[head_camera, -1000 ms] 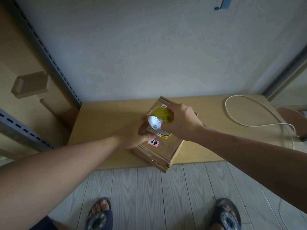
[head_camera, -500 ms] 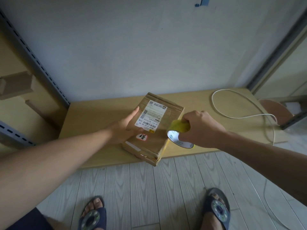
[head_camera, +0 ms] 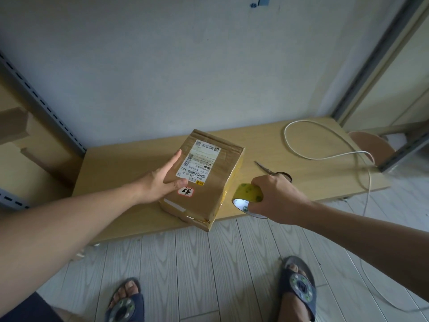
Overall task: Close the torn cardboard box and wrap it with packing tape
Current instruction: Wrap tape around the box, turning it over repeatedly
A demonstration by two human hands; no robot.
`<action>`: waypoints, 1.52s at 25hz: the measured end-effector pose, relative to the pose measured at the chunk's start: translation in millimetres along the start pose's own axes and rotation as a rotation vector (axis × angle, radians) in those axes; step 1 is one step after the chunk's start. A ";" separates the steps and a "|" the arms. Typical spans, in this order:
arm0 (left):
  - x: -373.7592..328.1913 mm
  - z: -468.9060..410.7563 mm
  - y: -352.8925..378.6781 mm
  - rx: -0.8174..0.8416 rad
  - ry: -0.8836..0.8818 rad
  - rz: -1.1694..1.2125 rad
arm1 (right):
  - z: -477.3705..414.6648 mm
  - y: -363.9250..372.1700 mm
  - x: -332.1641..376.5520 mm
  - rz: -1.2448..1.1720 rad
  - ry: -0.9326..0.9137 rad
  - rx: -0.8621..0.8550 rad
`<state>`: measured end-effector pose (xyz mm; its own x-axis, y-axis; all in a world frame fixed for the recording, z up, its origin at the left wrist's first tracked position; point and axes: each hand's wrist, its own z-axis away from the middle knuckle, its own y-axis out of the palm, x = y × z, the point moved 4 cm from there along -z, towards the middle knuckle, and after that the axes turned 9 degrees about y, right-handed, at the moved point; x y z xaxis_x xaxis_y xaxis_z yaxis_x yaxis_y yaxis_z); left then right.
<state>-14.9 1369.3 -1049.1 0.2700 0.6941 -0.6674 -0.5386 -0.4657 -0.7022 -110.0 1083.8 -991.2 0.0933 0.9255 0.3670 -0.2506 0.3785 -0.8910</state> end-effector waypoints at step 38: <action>-11.2 6.5 -3.2 0.031 -0.068 -0.327 | -4.9 12.5 -15.9 -0.026 -0.044 -0.031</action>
<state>-21.4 1366.7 -1037.8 0.3794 0.8394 -0.3891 -0.4561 -0.1962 -0.8680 -109.9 1073.8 -1009.4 0.0566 0.9144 0.4008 -0.2185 0.4030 -0.8887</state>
